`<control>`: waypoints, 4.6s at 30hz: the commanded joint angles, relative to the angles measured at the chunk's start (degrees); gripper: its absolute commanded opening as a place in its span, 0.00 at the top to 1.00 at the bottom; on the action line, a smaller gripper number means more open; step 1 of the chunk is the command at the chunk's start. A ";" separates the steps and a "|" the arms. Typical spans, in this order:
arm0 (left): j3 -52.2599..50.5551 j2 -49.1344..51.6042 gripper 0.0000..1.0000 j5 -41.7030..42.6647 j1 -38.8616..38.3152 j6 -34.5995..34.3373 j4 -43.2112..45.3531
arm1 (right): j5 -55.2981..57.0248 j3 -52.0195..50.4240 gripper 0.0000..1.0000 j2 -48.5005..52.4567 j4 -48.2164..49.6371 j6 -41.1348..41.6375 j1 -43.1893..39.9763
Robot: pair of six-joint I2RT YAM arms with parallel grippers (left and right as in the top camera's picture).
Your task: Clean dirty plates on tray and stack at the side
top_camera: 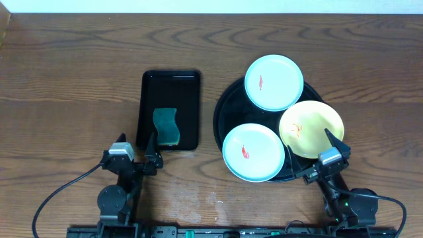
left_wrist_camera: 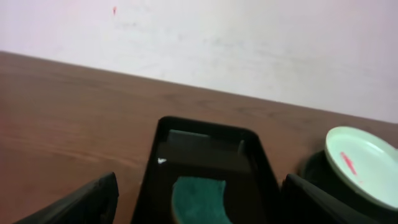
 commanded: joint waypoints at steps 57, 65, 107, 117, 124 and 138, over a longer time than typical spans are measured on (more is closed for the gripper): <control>68.87 110.68 0.92 3.87 -5.09 -8.37 -46.23 | -12.00 81.22 0.09 76.35 -54.77 13.38 0.28; 72.19 101.98 0.60 3.87 -5.09 -7.67 -48.04 | -12.00 81.22 0.11 76.35 -54.86 13.40 0.28; 64.15 100.04 0.40 1.31 -5.09 -2.51 -34.73 | -11.96 80.94 0.11 76.35 -56.43 13.38 0.28; 63.21 107.78 0.70 3.08 -6.12 -4.70 -34.01 | -11.08 78.51 0.12 76.37 -58.40 13.35 0.46; 64.48 108.67 0.93 3.06 -6.67 -4.63 -33.35 | -11.10 77.66 0.14 76.37 -58.45 13.35 0.46; 68.61 100.13 0.43 4.35 -6.71 -4.70 -44.78 | -4.46 73.70 0.28 76.98 -62.16 13.42 1.46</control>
